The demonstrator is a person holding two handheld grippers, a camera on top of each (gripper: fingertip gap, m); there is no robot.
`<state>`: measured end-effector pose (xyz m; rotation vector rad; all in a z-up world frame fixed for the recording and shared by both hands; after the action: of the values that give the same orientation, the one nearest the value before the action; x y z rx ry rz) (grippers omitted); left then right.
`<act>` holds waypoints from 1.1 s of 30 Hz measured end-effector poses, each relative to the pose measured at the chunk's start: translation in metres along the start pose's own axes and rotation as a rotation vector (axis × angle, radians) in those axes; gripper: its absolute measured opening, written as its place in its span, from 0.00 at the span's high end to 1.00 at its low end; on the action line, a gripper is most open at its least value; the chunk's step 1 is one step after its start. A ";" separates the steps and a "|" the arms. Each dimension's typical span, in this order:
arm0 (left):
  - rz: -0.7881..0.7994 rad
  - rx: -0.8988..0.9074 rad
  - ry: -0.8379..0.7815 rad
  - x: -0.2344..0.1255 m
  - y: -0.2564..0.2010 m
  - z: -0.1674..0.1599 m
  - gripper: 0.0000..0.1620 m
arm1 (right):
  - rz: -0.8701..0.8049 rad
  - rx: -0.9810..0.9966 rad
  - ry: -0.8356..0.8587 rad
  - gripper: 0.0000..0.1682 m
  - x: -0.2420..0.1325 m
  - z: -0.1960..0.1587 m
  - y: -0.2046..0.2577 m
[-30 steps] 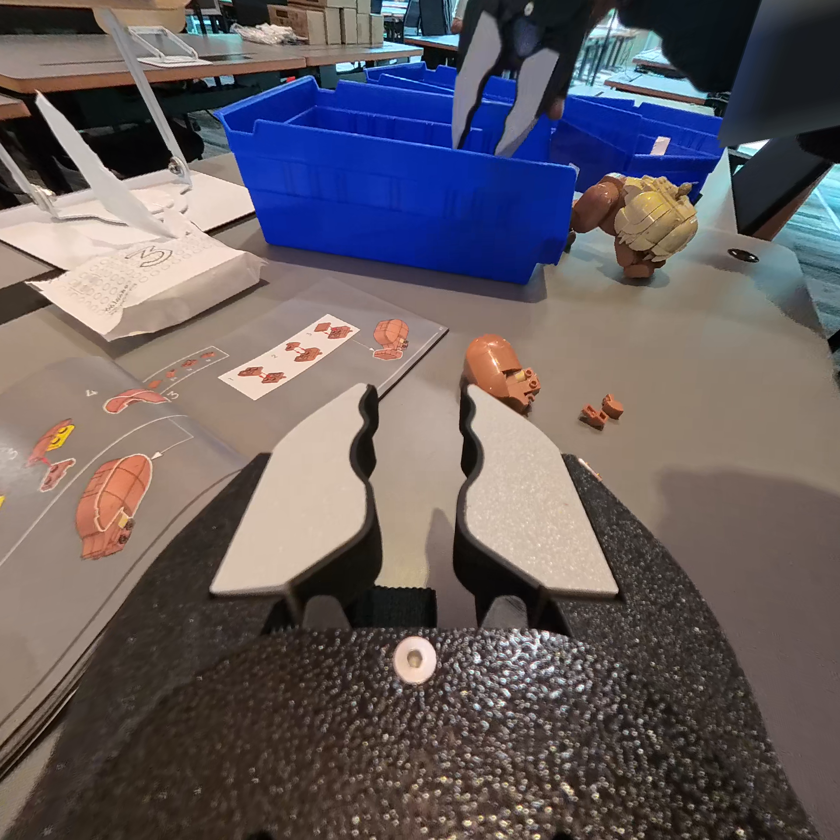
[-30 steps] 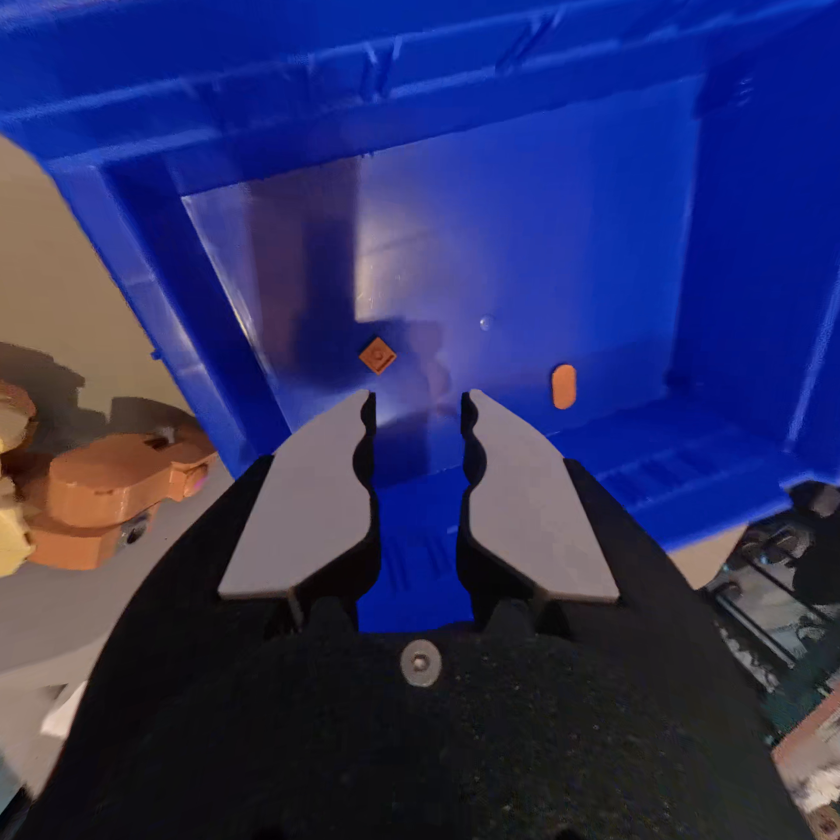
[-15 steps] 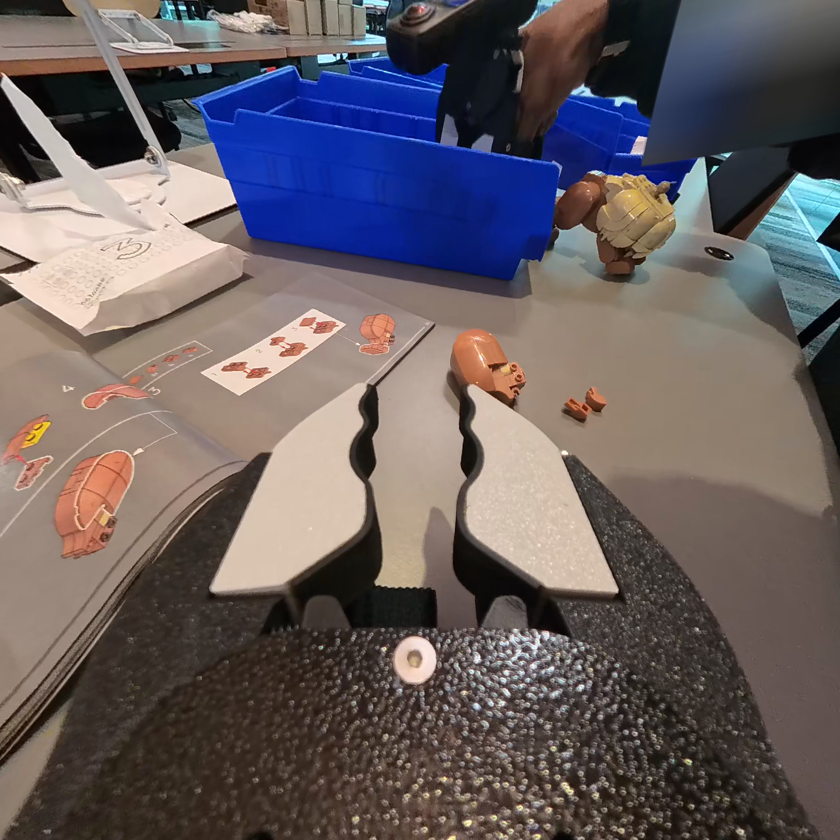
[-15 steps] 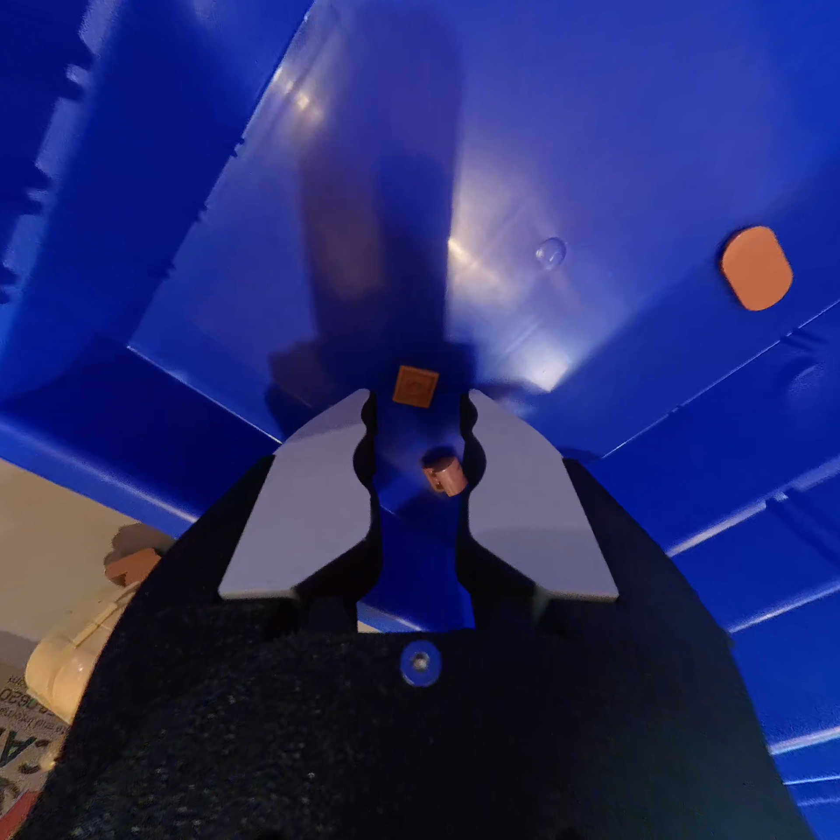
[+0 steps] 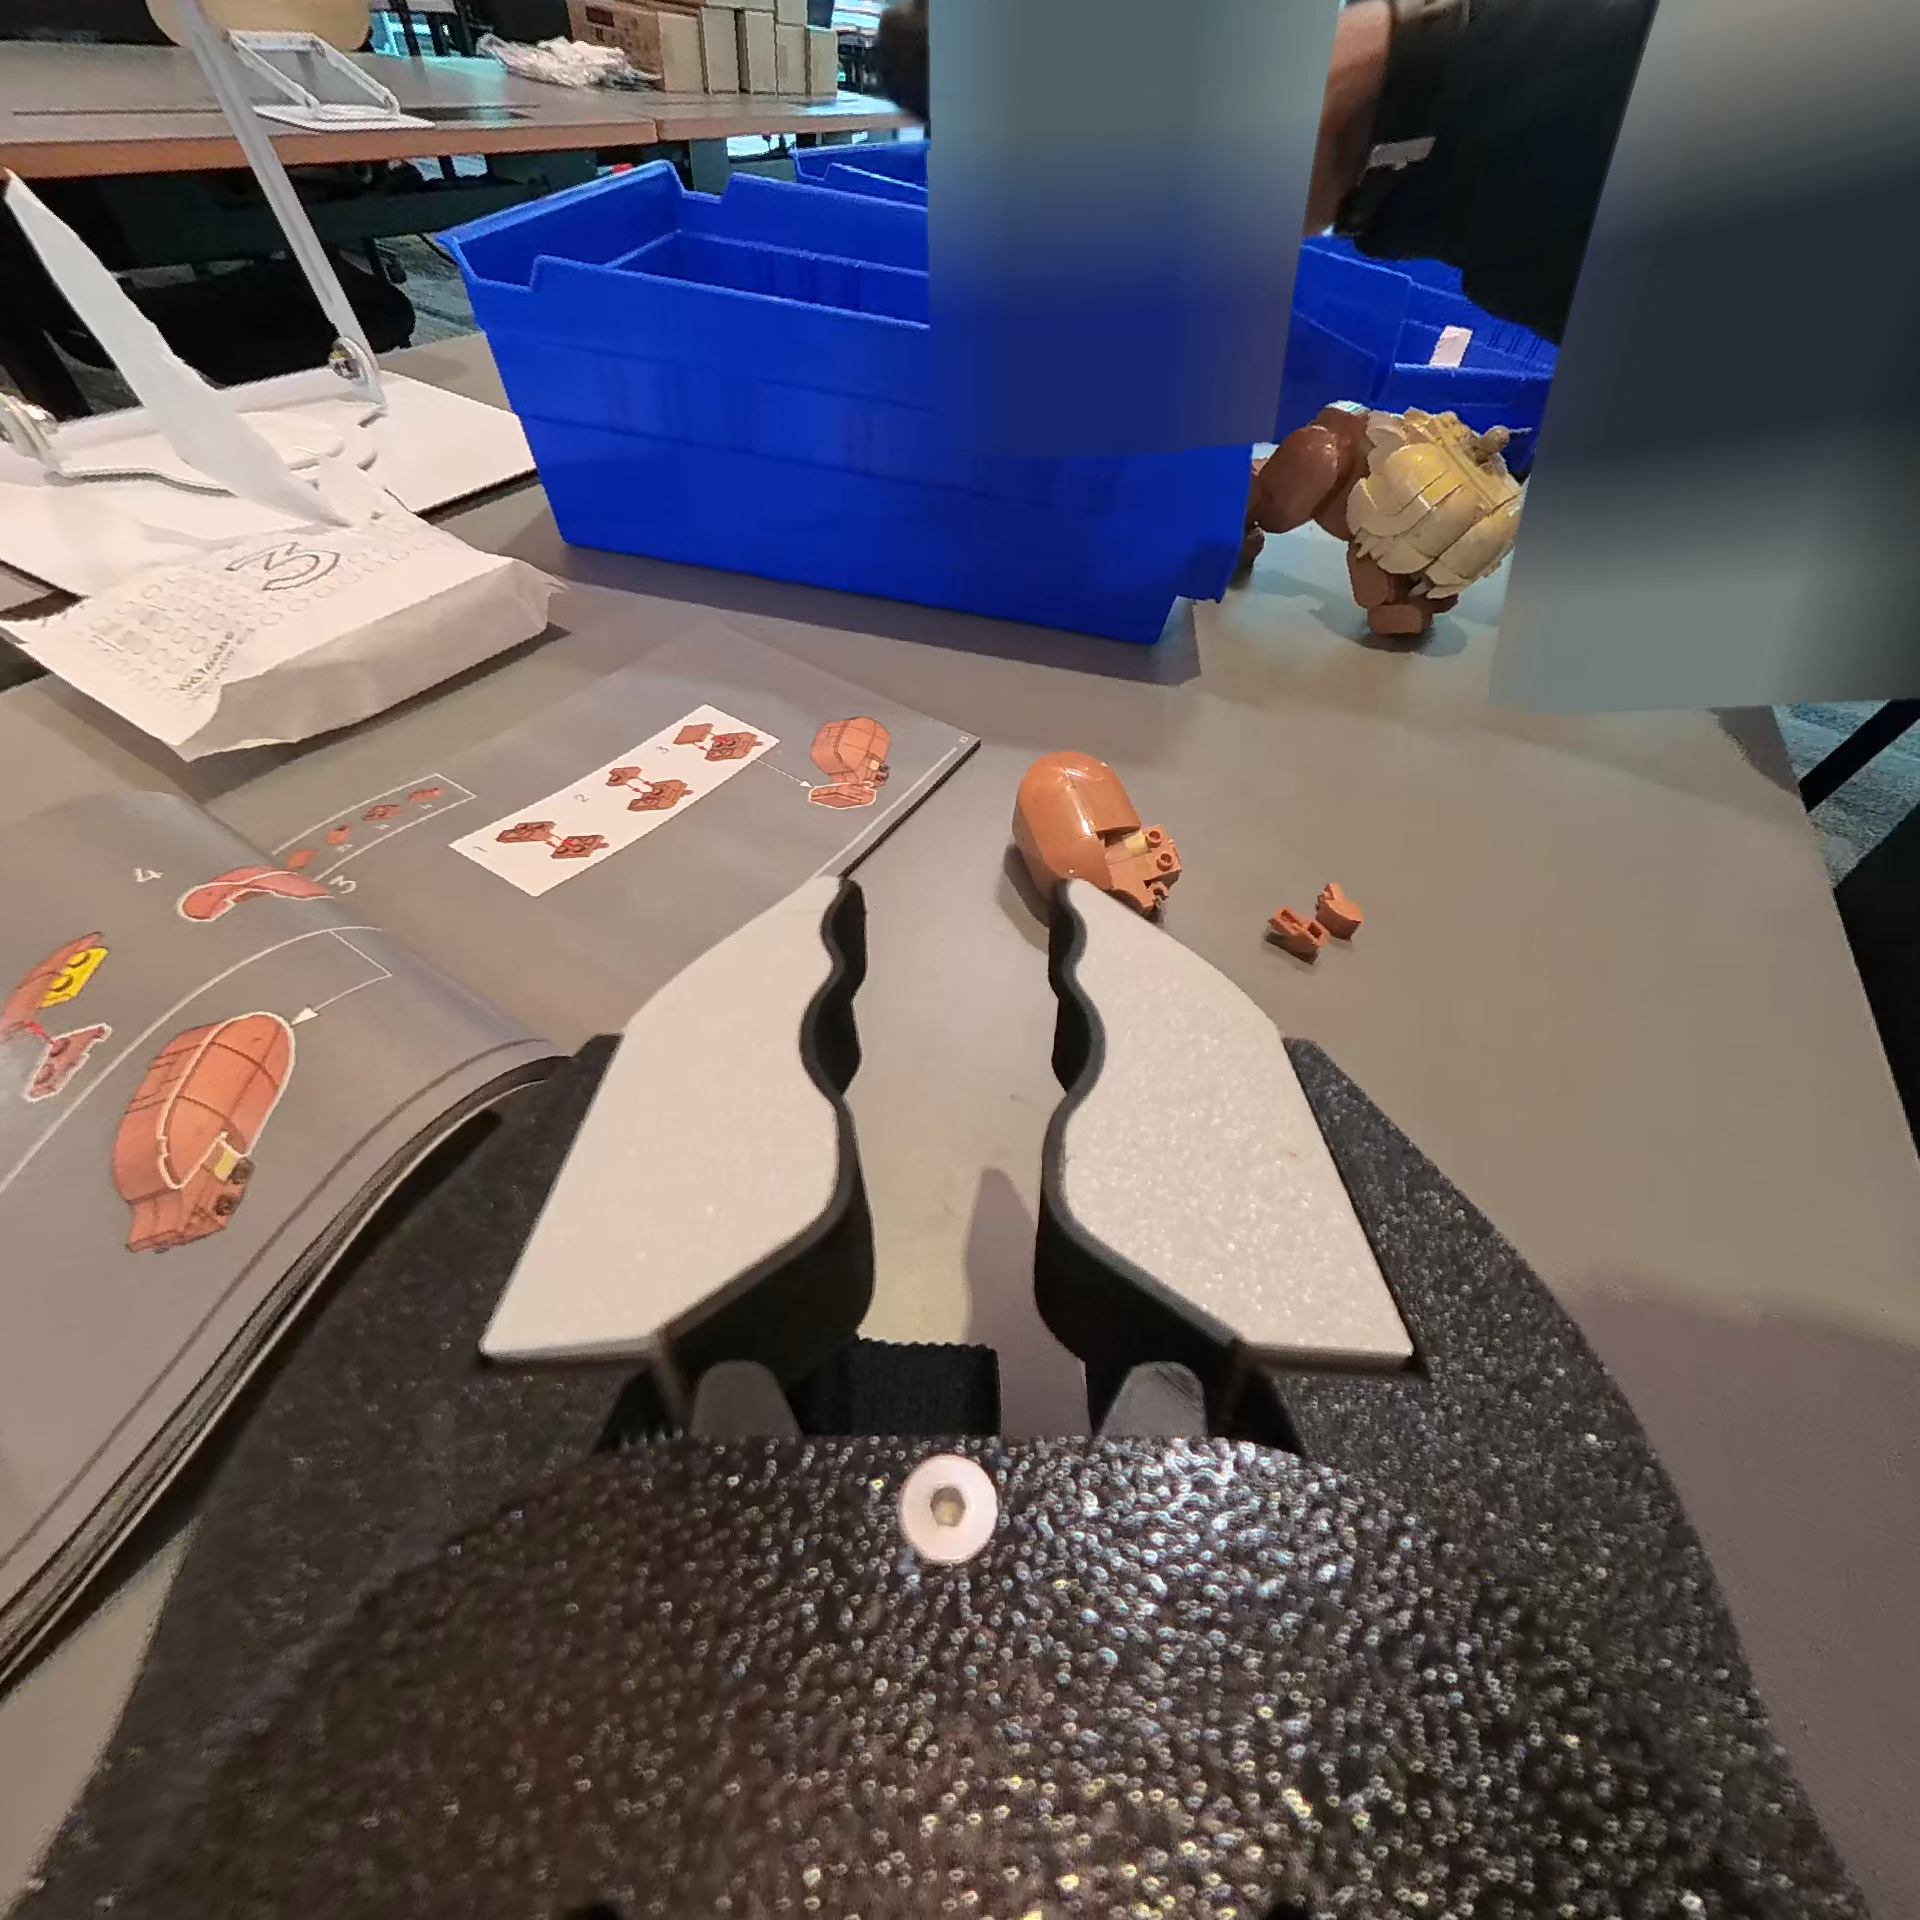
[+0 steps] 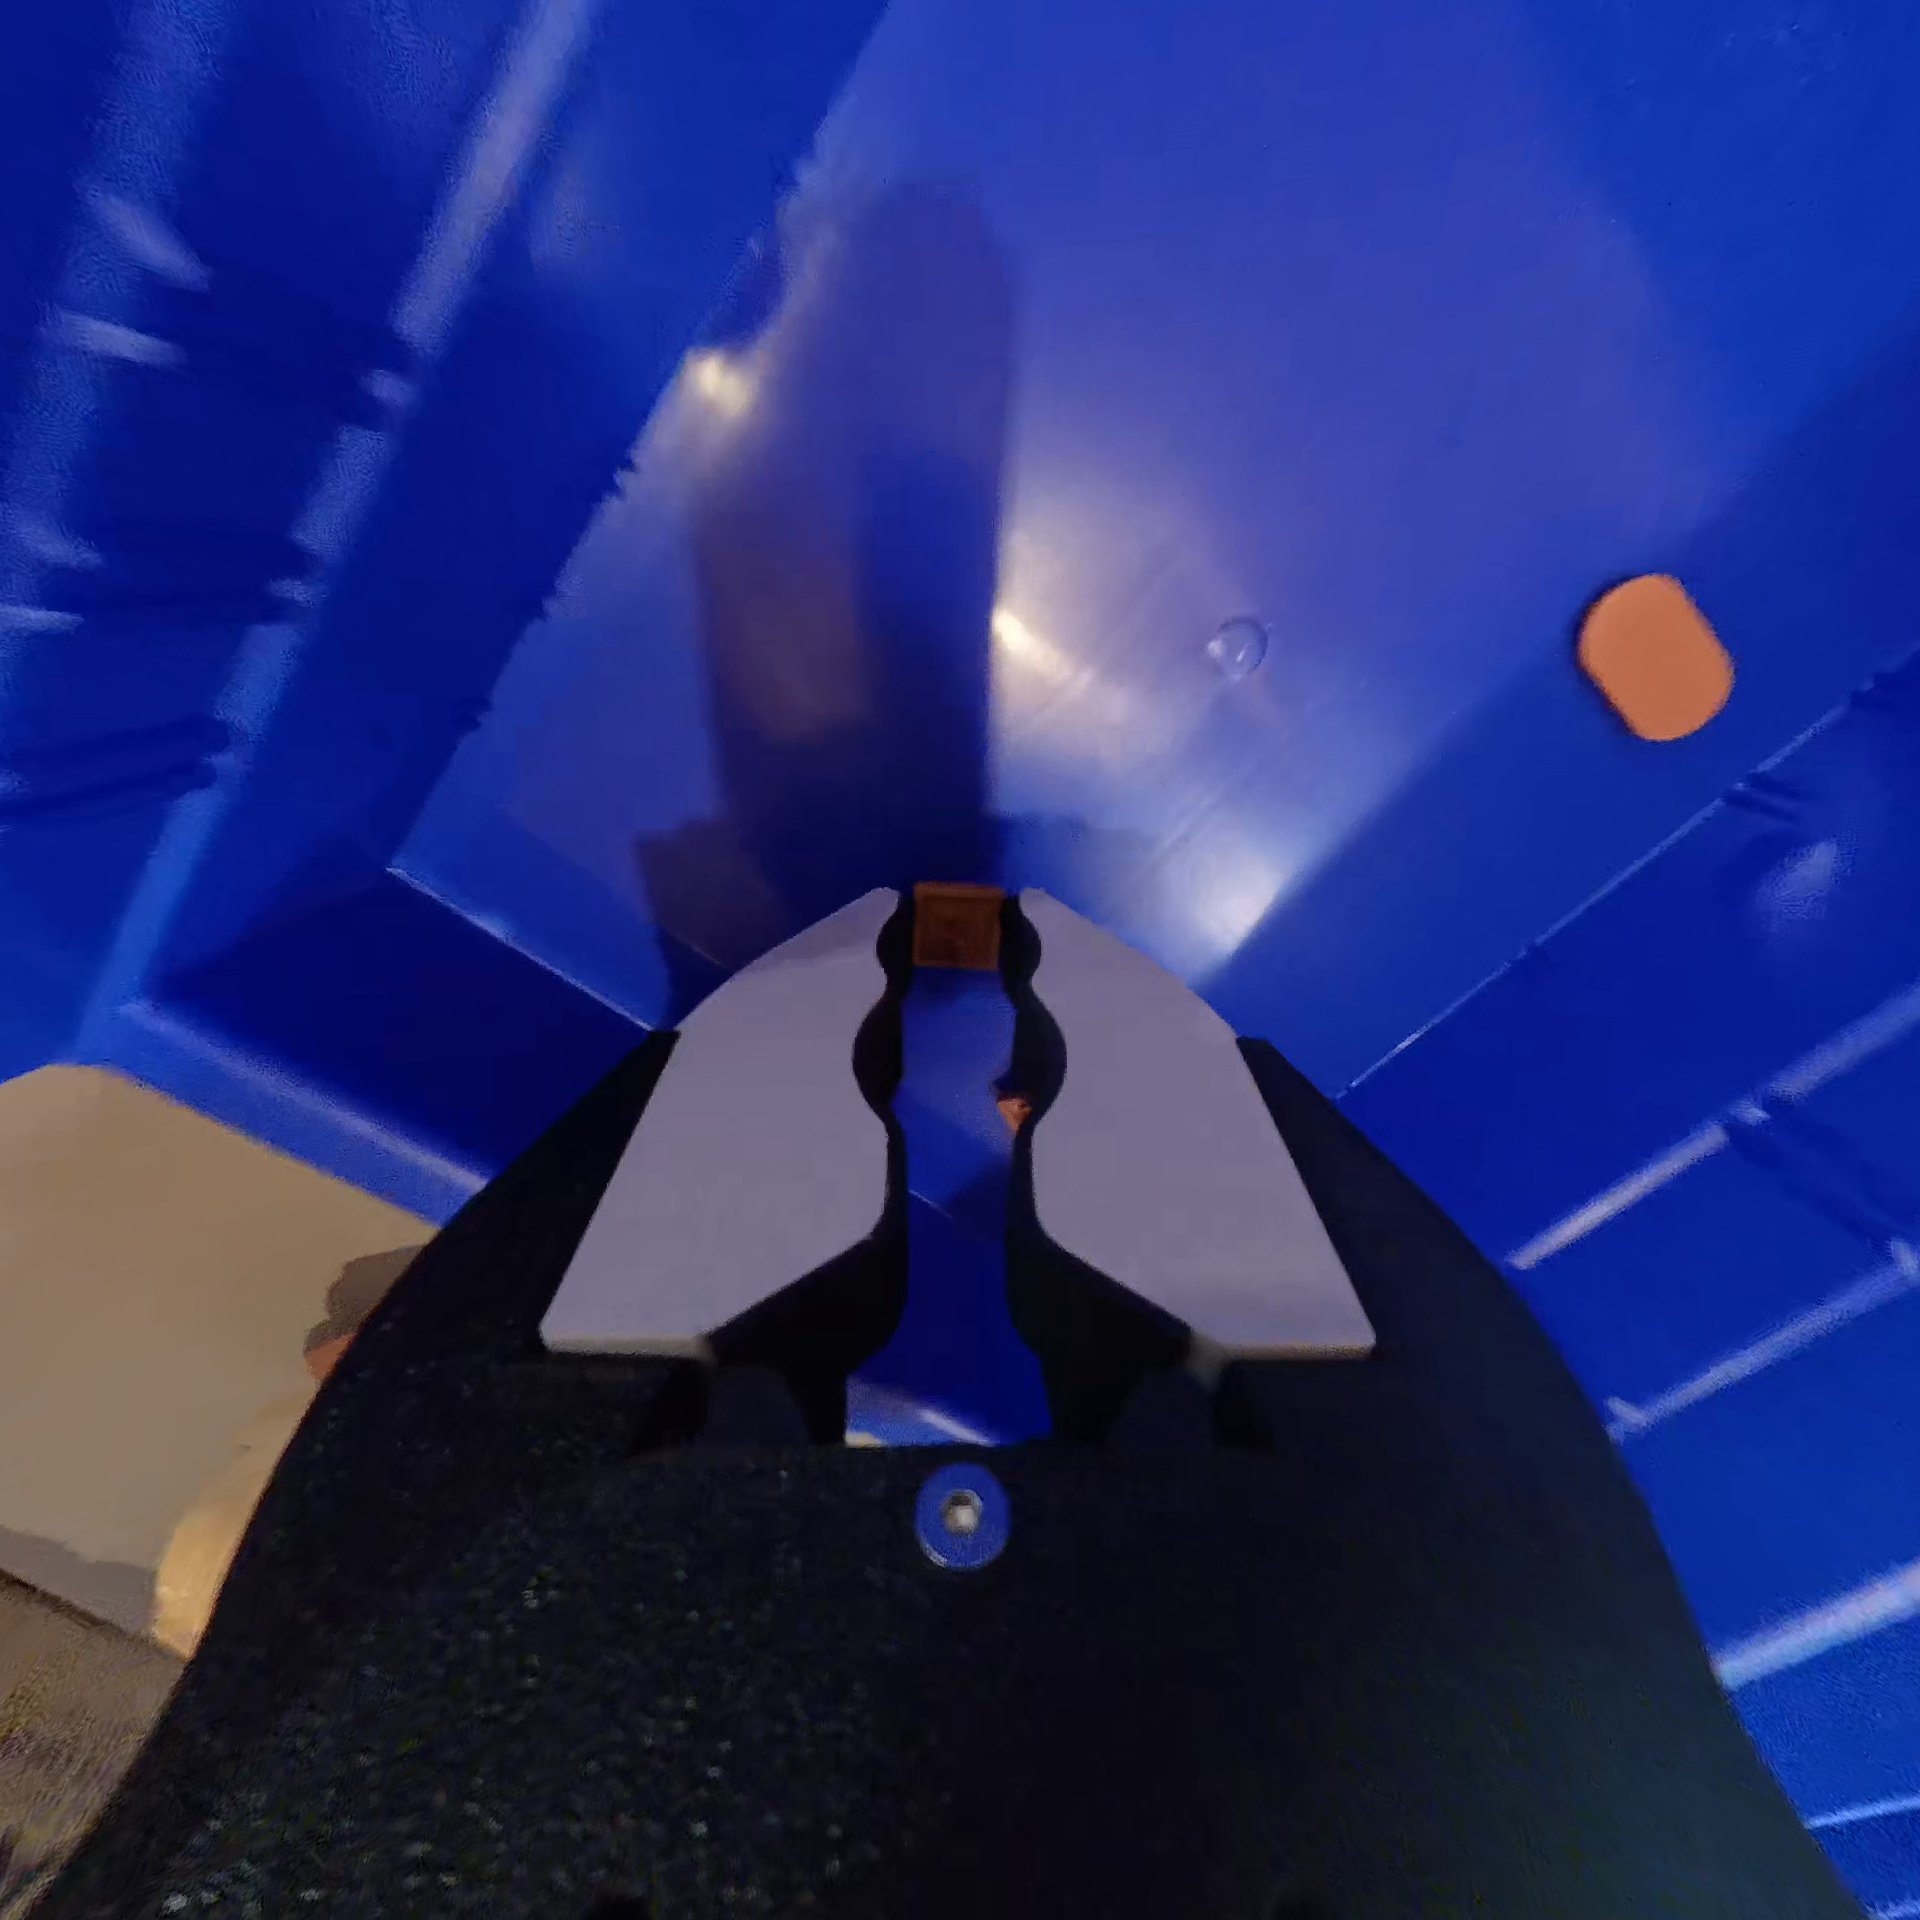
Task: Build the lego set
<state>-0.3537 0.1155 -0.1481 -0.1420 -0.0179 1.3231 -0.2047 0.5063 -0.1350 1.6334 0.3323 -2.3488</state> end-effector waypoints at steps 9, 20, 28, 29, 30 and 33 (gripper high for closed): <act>-0.026 0.015 -0.003 0.001 -0.010 0.003 0.79 | 0.023 -0.167 -0.461 0.90 -0.071 0.041 0.161; -0.035 0.033 0.042 0.006 -0.015 -0.002 0.79 | -0.019 -0.145 -0.577 0.90 -0.060 0.022 0.215; -0.043 0.041 0.057 0.008 -0.017 -0.004 0.79 | 0.182 -0.220 -0.544 0.90 -0.004 0.036 0.268; -0.042 0.039 0.056 0.008 -0.017 -0.004 0.79 | 0.192 -0.227 -0.539 0.91 0.000 0.038 0.271; -0.040 0.037 0.056 0.008 -0.016 -0.004 0.79 | 0.195 -0.232 -0.533 0.91 0.005 0.039 0.272; -0.033 0.036 0.061 0.007 -0.015 -0.004 0.79 | 0.187 -0.255 -0.503 0.90 0.016 0.041 0.275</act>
<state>-0.3371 0.1180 -0.1507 -0.1501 0.0549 1.2853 -0.1526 0.2325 -0.1463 0.8806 0.3368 -2.3550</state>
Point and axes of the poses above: each gripper's, where its closed fingertips meet, x out along the fingers, z out of its top, y = z × x across the jaws, the point moved 10 cm from there along -x, back along the fingers, and after that the axes turned 13 degrees about -y, right-handed, at the moved point
